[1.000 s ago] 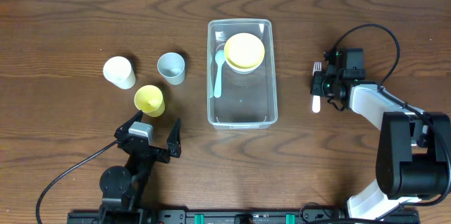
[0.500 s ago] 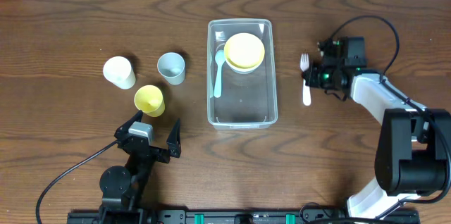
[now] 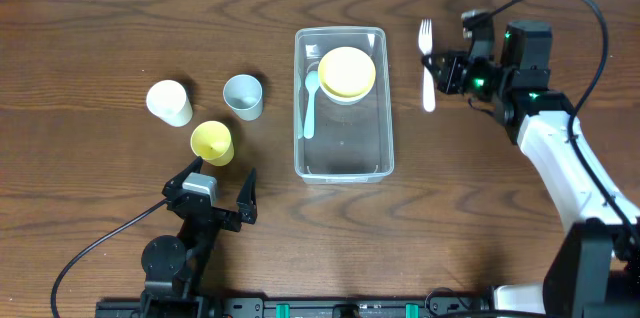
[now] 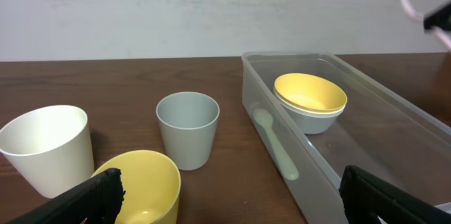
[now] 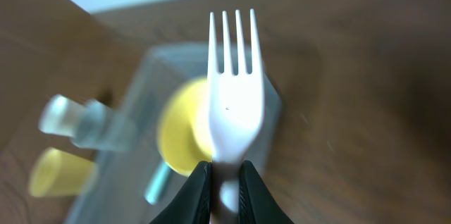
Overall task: Pack container
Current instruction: 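Carry the white fork with the right gripper into the container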
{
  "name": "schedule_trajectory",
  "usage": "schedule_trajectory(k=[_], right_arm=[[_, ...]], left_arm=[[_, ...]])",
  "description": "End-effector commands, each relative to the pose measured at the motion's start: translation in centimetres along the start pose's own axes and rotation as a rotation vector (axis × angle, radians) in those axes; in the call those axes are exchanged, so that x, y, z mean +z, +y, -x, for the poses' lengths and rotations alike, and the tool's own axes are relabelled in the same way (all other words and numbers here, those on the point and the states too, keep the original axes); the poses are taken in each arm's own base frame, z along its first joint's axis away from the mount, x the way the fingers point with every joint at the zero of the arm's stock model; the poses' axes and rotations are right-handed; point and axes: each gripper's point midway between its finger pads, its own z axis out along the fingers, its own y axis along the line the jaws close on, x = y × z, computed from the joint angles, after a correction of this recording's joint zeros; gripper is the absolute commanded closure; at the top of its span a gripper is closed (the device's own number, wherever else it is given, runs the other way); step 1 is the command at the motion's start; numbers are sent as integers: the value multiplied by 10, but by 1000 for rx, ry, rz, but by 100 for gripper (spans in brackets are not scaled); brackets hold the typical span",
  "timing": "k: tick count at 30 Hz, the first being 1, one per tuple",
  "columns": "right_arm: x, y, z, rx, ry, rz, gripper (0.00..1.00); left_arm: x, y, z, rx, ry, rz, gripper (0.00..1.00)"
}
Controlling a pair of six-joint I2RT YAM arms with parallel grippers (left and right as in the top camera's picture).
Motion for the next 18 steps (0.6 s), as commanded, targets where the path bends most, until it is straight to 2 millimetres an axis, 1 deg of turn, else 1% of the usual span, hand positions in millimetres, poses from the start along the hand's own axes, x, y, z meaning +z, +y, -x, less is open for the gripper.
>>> schedule_trajectory(k=[1,2,5,12,15,18], right_arm=[[1,41,13,-7,-32,96,89],[5,51,15,-14,-46,114,89],[15,67,17,-26,-71,113,88],[39,114,17,-63,-159,79,84],[49,127,15,-61,-197,42,83],[62,133,9,-32,-220,13,83]], left_arm=[[2,2,-16,-2,37,1,2],[2,2,-16,-2,37,1,2],[2,2,-16,-2,37,1,2],[2,2,-16,-2,37,1,2],[2,2,-16,-2,37,1,2],[2,2,-16,-2,37,1,2]])
